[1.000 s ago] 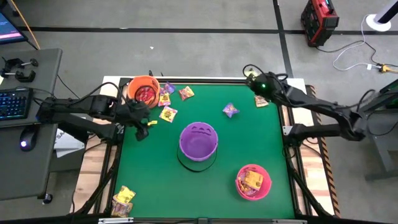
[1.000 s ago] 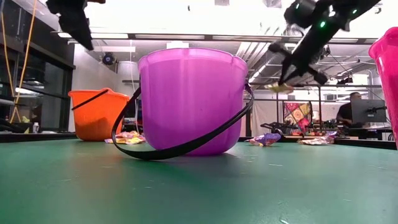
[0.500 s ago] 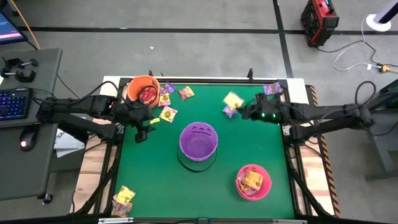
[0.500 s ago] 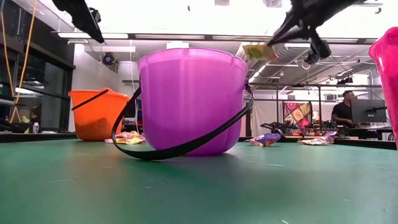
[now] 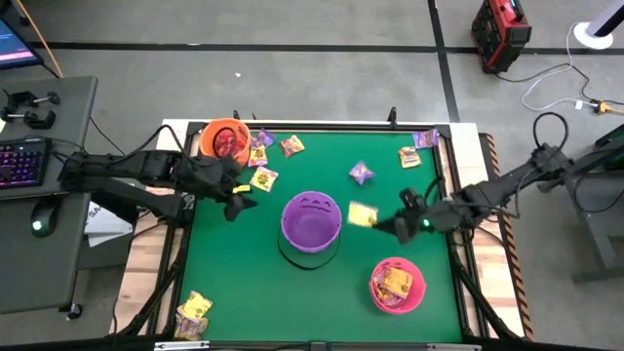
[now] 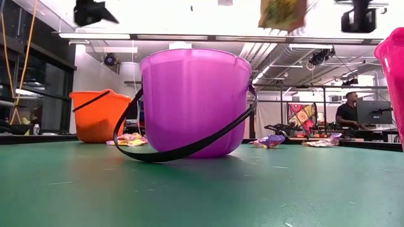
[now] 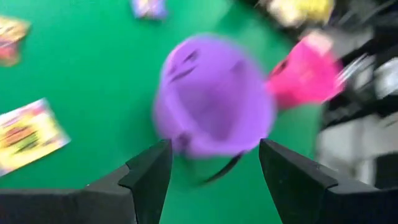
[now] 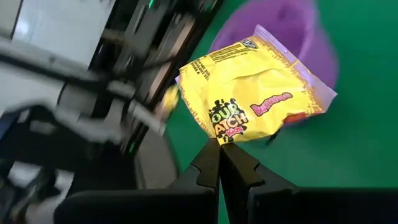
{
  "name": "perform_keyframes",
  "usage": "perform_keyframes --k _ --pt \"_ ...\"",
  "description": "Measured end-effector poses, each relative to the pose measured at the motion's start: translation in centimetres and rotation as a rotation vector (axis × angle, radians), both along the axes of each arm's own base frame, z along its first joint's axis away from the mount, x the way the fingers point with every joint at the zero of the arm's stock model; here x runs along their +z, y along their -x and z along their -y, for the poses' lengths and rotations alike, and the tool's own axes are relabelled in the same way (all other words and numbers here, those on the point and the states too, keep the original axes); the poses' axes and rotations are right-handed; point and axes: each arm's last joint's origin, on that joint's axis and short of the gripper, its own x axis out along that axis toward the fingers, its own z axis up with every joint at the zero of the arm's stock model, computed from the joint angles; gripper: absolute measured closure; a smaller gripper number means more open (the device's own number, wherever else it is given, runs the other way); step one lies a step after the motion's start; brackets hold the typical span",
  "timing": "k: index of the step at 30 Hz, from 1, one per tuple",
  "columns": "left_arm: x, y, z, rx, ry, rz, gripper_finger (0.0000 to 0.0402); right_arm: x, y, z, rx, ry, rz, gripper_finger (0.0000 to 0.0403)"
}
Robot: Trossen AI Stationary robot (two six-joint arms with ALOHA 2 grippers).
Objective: Sort candy by brand, put in halloween buckets
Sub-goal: Put the yellow candy into the pink bucket
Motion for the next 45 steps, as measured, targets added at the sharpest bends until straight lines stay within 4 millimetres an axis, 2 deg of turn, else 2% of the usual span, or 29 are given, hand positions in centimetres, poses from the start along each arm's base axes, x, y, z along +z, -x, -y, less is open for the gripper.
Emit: perform_keyframes --k 6,12,17,22,24,27,36,42,45 --pt "1.8 -2.1 1.1 0.006 0.102 0.257 0.0172 0.0 2.2 -3.7 0.188 -0.061 -0.011 0.0403" --pt "2.7 -4.1 2.8 -0.046 0.165 0.411 0.0172 -0.9 3.7 -7.2 0.268 -0.149 -0.053 0.0403" --pt "2.2 -5.2 3.6 -0.076 0.175 0.416 0.0172 -2.7 3.9 -9.8 0.285 -0.211 -0.141 0.0403" --pt "1.9 -5.4 4.1 -0.147 0.207 0.390 0.0172 -4.7 3.5 -11.6 0.332 -0.288 -0.297 0.0403" --pt "2.0 -5.3 4.2 -0.185 0.227 0.387 0.0172 -5.0 3.4 -12.0 0.347 -0.279 -0.369 0.0403" --pt "2.0 -5.2 4.2 -0.219 0.228 0.384 0.0172 -4.1 3.2 -12.0 0.333 -0.222 -0.447 0.0403" --pt "2.1 -4.4 4.2 -0.306 0.183 0.363 0.0172 1.0 4.0 -10.1 0.198 -0.071 -0.610 0.0403" --pt "2.4 -2.8 4.0 -0.363 0.199 0.324 0.0172 1.8 2.8 -9.8 0.191 -0.140 -0.581 0.0403" --pt "2.7 -1.5 3.7 -0.366 0.197 0.312 0.0172 1.5 2.3 -9.9 0.232 -0.173 -0.628 0.0403"
